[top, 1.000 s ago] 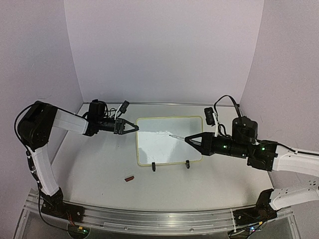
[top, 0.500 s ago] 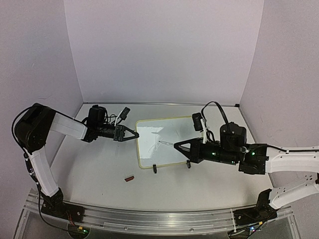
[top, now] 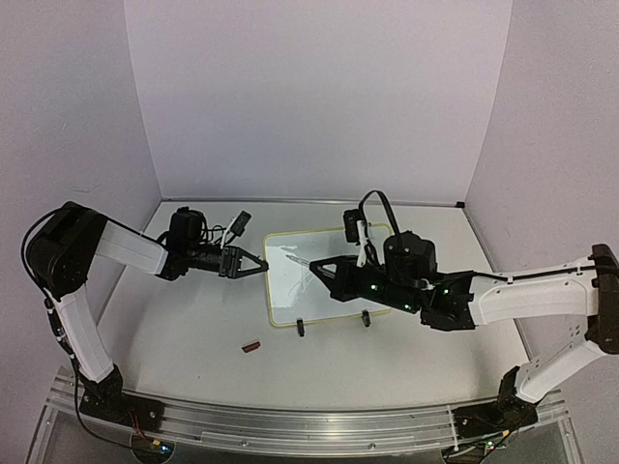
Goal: Write a sentence on the whiteboard
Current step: Hold the whiteboard at the center of the board, then write a sentence on the whiteboard.
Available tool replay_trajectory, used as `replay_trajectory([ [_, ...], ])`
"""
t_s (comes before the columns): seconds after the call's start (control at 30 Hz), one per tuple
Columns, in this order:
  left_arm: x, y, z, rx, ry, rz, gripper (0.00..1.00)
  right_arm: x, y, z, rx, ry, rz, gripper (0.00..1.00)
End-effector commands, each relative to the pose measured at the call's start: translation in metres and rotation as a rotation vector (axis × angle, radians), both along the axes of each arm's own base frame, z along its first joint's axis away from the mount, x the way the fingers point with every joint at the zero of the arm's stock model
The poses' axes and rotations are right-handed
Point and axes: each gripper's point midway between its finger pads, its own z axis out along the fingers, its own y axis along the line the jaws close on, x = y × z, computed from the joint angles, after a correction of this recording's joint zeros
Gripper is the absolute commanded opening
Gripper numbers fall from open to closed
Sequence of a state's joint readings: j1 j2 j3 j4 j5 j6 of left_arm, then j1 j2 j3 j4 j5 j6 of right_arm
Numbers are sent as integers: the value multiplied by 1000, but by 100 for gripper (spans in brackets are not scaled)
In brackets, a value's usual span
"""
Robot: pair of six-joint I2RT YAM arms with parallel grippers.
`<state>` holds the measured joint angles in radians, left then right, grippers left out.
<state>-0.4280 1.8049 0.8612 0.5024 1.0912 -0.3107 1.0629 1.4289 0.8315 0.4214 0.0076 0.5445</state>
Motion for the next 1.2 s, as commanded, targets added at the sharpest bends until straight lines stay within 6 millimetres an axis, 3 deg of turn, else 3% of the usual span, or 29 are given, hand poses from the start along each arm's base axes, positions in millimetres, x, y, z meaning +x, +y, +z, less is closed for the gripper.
replay_trajectory([
  [0.0, -4, -4, 25, -44, -108, -20, 20, 17, 14, 29, 70, -50, -29, 0],
  [0.53, -5, -6, 16, -36, -117, -23, 0, 38, 31, 10, 58, 3, -11, 0],
  [1.17, -7, -4, 4, 1, -120, -23, 0, 60, 35, -3, 46, 11, -67, 0],
])
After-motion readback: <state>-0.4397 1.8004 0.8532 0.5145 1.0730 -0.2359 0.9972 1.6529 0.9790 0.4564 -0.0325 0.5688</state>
